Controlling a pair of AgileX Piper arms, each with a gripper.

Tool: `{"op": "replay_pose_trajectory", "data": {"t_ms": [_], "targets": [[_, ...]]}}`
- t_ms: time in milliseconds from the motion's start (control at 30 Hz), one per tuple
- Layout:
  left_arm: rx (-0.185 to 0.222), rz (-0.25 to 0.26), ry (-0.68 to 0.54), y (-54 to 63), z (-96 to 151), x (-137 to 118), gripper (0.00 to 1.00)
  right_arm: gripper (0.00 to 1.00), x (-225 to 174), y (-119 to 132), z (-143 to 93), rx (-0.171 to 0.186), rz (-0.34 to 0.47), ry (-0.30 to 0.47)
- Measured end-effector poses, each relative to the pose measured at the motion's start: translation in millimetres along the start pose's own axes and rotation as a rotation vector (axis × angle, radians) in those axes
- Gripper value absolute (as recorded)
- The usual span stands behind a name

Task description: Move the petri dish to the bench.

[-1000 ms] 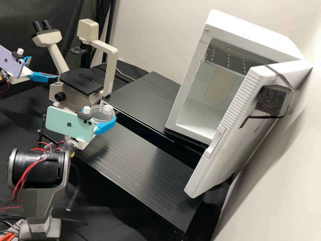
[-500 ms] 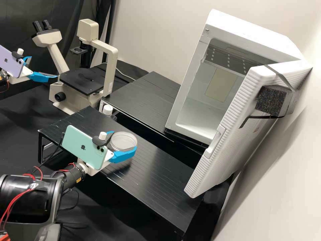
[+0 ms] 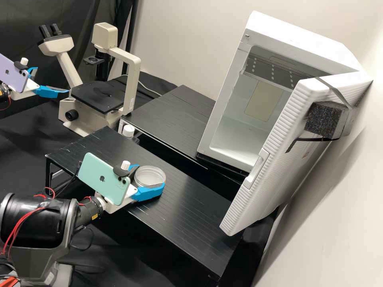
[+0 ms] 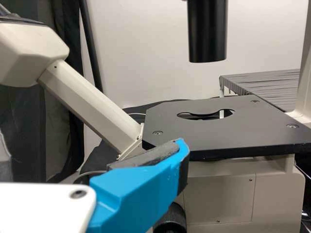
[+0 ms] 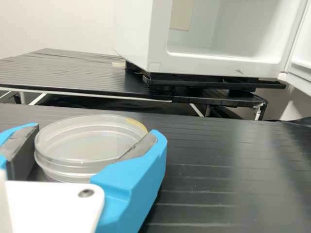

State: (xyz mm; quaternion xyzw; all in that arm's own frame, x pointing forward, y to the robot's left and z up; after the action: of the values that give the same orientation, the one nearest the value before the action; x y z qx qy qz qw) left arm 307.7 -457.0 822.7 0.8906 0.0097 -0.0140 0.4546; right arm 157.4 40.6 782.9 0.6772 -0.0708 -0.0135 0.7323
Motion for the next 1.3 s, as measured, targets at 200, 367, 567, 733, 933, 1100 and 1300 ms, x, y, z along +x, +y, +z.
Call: {"op": "replay_pose_trajectory", "data": {"t_ms": [200, 367, 567, 733, 933, 1100, 1300], "targets": [[0.0, 0.0, 0.0, 0.0, 0, 0, 1.0, 1.0, 0, -1, -1, -0.001, 0.0, 0.004], [0.0, 0.0, 0.0, 0.0, 0, 0, 1.0, 1.0, -1, -2, -2, 0.002, -0.004, 0.005], [0.0, 0.0, 0.0, 0.0, 0, 0, 1.0, 1.0, -3, -3, -2, 0.009, -0.006, 0.005], [0.0, 0.0, 0.0, 0.0, 0, 0, 1.0, 1.0, -6, -1, -7, -0.013, -0.011, 0.041], [0.0, 0.0, 0.0, 0.0, 0, 0, 1.0, 1.0, -18, 18, -12, 0.005, 0.053, 0.079], [0.0, 0.0, 0.0, 0.0, 0, 0, 1.0, 1.0, -29, 33, -16, 0.025, 0.091, 0.131], [0.0, 0.0, 0.0, 0.0, 0, 0, 1.0, 1.0, -33, 32, -21, 0.074, 0.064, 0.183]]}}
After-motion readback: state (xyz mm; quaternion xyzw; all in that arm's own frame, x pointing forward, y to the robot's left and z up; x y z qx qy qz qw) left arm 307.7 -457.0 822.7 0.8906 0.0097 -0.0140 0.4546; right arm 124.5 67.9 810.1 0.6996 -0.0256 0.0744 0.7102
